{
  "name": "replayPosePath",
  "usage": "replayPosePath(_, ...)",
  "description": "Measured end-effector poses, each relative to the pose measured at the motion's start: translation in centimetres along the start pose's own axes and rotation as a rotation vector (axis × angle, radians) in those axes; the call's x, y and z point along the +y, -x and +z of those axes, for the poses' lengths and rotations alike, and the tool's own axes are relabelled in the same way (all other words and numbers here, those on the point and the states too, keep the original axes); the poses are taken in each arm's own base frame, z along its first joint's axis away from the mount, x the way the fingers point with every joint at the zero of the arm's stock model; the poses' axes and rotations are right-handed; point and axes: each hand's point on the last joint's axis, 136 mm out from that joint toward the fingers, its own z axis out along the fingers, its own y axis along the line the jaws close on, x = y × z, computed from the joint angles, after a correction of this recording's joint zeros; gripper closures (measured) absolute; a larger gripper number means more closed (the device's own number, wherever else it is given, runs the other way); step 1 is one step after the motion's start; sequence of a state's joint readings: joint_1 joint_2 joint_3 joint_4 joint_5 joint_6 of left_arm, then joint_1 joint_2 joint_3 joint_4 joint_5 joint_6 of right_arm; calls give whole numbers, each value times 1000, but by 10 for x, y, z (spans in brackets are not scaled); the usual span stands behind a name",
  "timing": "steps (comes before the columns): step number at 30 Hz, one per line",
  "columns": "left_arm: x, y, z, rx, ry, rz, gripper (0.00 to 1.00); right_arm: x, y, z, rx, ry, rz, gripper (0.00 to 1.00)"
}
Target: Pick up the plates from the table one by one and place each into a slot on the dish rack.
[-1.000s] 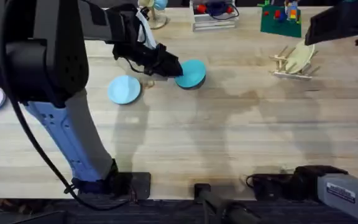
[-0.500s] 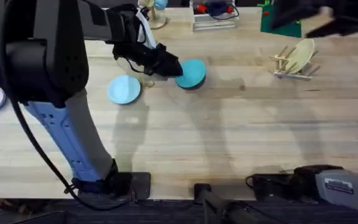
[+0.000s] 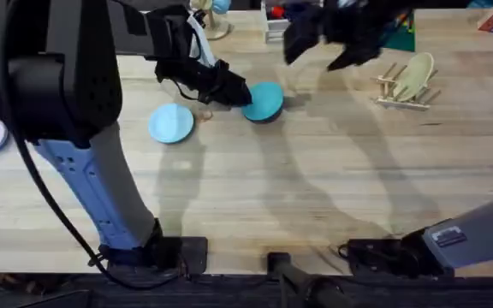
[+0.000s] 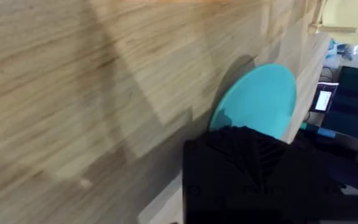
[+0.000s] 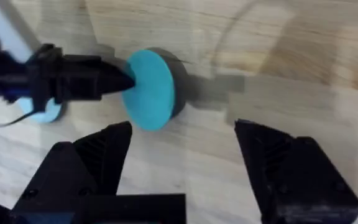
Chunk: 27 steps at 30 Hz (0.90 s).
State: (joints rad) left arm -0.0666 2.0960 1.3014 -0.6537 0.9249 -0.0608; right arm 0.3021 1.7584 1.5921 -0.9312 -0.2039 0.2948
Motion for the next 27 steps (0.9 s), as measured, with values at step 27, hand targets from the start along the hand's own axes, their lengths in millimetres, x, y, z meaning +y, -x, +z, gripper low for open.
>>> replayPosePath(27, 0, 0, 0, 0, 0, 0, 959, 18, -26, 117, 177, 200, 59, 7)
